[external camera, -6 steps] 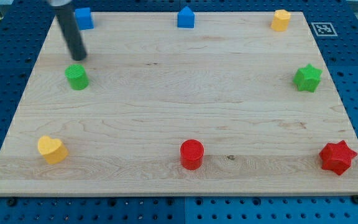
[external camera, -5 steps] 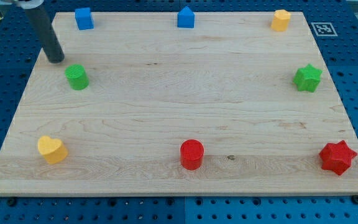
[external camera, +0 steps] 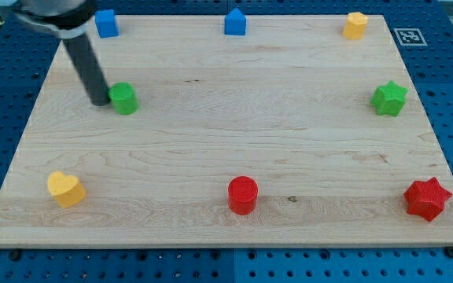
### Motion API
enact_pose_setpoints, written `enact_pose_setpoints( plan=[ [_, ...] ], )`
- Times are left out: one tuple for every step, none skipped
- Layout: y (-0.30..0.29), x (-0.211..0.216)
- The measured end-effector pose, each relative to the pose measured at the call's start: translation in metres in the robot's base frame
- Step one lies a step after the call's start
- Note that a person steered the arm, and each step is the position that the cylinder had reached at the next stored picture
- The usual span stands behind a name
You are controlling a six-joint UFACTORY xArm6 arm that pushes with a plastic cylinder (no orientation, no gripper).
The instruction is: Push the green circle close to the green star
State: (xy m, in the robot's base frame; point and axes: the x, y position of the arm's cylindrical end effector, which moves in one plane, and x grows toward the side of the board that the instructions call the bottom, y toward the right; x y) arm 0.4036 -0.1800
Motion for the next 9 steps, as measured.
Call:
enact_pose_setpoints(
  plan=[
    [0.056,0.0],
    [0.122,0.0],
    [0.174,0.014],
    [0.21,0.037],
    [0.235,0.056],
    [0.243,0.07],
    [0.243,0.081],
    [0.245,0.088],
    [0.27,0.088]
  ],
)
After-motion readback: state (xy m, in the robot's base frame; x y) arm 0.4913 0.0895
